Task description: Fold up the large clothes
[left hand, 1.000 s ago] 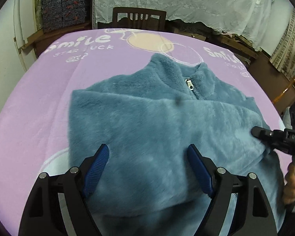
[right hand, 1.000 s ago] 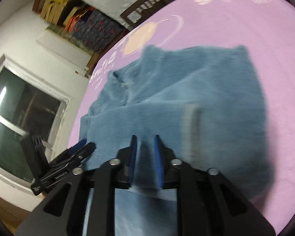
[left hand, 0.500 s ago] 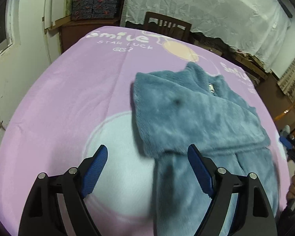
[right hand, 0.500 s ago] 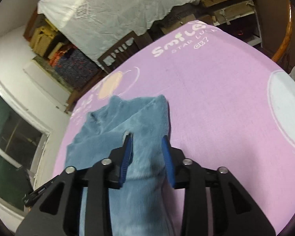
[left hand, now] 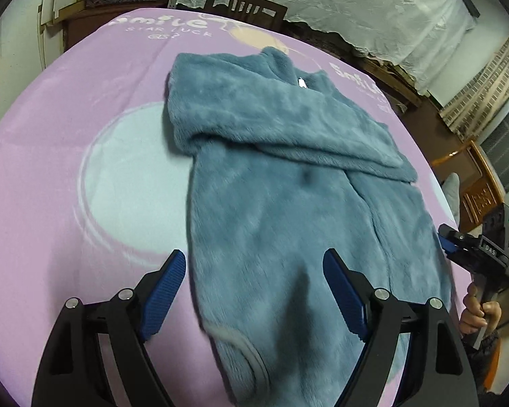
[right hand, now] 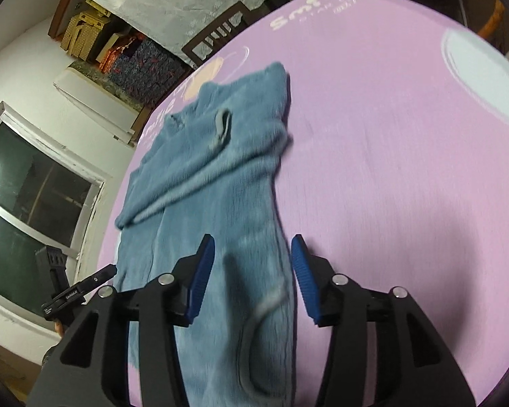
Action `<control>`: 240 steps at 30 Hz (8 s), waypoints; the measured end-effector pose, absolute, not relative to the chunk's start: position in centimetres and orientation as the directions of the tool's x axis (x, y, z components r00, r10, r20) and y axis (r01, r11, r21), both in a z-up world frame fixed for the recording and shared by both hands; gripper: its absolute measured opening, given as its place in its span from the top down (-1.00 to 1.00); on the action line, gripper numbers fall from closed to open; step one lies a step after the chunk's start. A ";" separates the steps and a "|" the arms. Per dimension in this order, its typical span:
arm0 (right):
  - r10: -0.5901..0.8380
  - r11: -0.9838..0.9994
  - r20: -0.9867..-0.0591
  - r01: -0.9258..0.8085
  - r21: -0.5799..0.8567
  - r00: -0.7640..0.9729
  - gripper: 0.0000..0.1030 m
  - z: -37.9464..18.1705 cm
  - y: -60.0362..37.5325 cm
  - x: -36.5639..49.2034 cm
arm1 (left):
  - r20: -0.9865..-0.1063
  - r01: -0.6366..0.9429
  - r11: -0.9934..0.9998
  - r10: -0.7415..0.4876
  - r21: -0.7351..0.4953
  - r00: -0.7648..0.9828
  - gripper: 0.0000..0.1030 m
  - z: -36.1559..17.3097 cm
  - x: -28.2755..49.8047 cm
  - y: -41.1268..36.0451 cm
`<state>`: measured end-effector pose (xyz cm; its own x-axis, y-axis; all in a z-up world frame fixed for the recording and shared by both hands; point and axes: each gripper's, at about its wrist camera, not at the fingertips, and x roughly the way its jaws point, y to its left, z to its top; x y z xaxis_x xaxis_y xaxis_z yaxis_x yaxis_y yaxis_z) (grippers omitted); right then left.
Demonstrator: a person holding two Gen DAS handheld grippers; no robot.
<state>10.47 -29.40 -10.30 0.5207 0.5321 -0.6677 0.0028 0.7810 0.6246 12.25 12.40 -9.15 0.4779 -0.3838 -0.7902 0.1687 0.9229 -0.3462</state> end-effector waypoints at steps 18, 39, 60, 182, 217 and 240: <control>0.609 0.745 -0.631 -0.073 0.664 0.480 0.02 -10.7 -28.5 2.5 | -0.724 0.222 0.855 -0.516 -0.469 0.457 -0.60 -9.4 4.0 12.5; 0.646 0.716 -0.595 -0.109 0.690 0.478 0.06 -10.6 -28.4 -1.3 | -0.679 0.281 0.819 -0.573 -0.501 0.459 -0.16 -10.0 2.5 11.8; 0.684 0.676 -0.526 -0.169 0.718 0.505 0.65 -6.9 -28.3 1.5 | -0.660 0.292 0.844 -0.534 -0.450 0.528 0.70 -5.8 6.1 12.1; 0.283 0.919 -0.754 0.058 0.391 0.593 0.71 -10.8 -24.2 36.5 | -0.787 0.057 0.997 -0.078 -0.055 0.612 0.30 -8.8 38.4 11.0; 0.536 0.836 -0.678 -0.201 0.511 0.504 0.63 -8.9 -22.9 24.9 | -0.764 0.201 0.978 -0.166 -0.049 0.623 -0.43 -8.6 26.1 8.6; 0.608 0.697 -0.491 -0.124 0.706 0.624 0.23 -4.9 -26.7 24.8 | -0.702 0.054 0.993 -0.110 -0.102 0.704 -0.54 -2.7 28.4 7.2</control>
